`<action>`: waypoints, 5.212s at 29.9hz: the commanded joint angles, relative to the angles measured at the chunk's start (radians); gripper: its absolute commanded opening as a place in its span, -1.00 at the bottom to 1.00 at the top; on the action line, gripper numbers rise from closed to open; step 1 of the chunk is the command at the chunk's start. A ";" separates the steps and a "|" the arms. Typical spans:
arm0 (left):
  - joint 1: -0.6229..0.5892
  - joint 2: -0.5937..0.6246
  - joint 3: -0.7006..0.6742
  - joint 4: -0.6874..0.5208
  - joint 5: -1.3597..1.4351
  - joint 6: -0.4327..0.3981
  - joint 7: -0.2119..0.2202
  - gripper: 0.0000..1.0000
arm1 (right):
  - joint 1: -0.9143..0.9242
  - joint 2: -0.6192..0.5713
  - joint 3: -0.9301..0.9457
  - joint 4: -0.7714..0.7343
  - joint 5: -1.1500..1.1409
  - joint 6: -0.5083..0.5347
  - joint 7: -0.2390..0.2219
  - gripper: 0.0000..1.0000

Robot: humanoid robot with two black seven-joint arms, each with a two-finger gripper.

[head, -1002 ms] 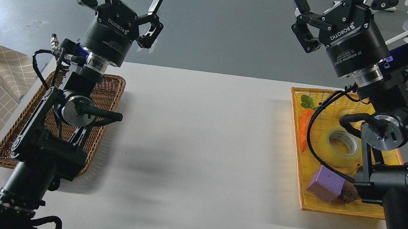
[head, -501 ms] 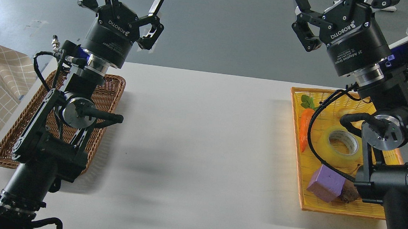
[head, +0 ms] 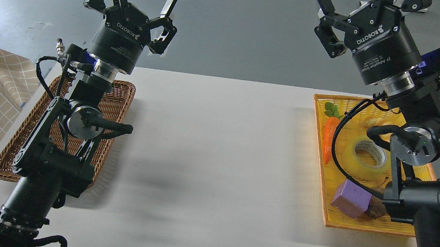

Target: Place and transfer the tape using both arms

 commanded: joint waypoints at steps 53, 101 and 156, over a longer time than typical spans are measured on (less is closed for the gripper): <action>0.003 -0.020 -0.003 -0.002 -0.001 0.000 -0.003 0.98 | -0.023 0.000 0.001 -0.002 -0.006 0.003 0.002 1.00; 0.069 -0.012 -0.017 0.005 0.000 -0.016 -0.003 0.98 | -0.202 -0.859 0.034 -0.183 -0.691 -0.079 0.285 1.00; 0.123 -0.032 -0.009 0.005 -0.001 -0.017 -0.004 0.98 | -0.244 -0.480 -0.217 -0.431 -1.356 -0.087 0.138 0.77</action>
